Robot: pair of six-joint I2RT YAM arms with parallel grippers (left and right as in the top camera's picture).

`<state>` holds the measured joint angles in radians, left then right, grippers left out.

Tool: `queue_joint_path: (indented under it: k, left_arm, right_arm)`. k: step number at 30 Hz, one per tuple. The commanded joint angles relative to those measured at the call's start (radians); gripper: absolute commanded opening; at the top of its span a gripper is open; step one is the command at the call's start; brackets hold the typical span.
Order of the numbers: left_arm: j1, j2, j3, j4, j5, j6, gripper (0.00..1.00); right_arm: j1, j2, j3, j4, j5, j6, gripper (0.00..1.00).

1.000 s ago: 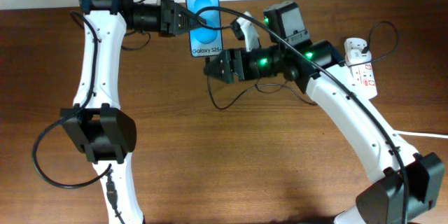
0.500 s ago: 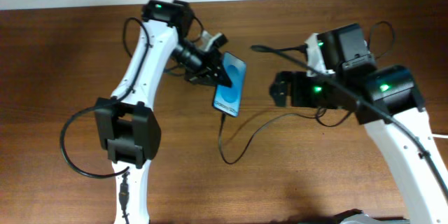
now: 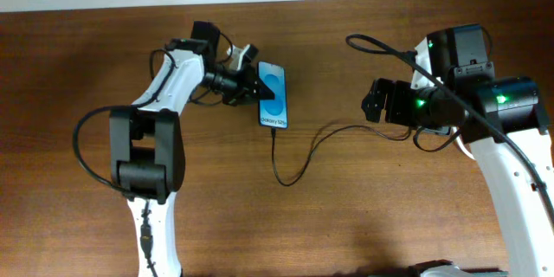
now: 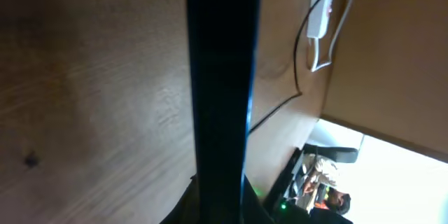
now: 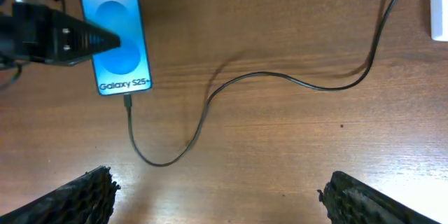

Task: Plug charger to phone and switch on socket
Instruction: 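Lower the phone flat onto the table with the left gripper and release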

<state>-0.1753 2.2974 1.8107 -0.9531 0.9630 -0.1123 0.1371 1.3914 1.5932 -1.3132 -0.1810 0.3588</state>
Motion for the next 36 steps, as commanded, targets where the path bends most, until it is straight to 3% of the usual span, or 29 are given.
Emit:
queue_joint_path:
  k: [1,5,9,14,17,22,24,26,32,36]
  left_arm:
    - [-0.004,-0.014,-0.021,0.037,-0.098,-0.056,0.00]
    - [-0.008,-0.014,-0.074,0.034,-0.162,-0.051,0.00]
    - [-0.011,-0.014,-0.159,0.129,-0.175,-0.051,0.00]
    - [-0.012,-0.014,-0.174,0.156,-0.211,-0.051,0.06]
    - [-0.011,-0.014,-0.174,0.156,-0.280,-0.051,0.24]
    - [-0.011,-0.014,-0.174,0.150,-0.362,-0.051,0.40]
    - [-0.011,-0.014,-0.171,0.151,-0.385,-0.051,0.60]
    - [-0.010,-0.017,-0.161,0.140,-0.488,-0.051,1.00]
    - [0.071,-0.103,-0.011,-0.013,-0.659,-0.051,1.00]
    - [0.156,-0.333,0.053,-0.047,-0.686,-0.051,1.00]
  right_arm:
    - [-0.008,0.004,-0.002,0.001,0.005,-0.006,0.98]
    - [-0.008,0.008,-0.003,0.016,0.005,-0.006,0.98]
    - [-0.008,0.009,-0.003,0.032,0.005,-0.006,0.98]
    - [-0.008,0.009,-0.003,0.035,0.005,-0.006,0.98]
    - [-0.008,0.009,-0.003,0.034,0.006,-0.006,0.98]
    - [-0.008,0.009,-0.003,0.032,0.006,-0.006,0.99]
    - [-0.008,0.011,-0.003,0.031,0.027,-0.014,0.98]
    - [-0.009,0.024,-0.003,0.029,0.125,-0.014,0.98]
    - [-0.122,0.153,-0.003,0.034,0.138,-0.135,0.98]
    - [-0.322,0.237,-0.002,0.099,0.054,-0.146,0.98]
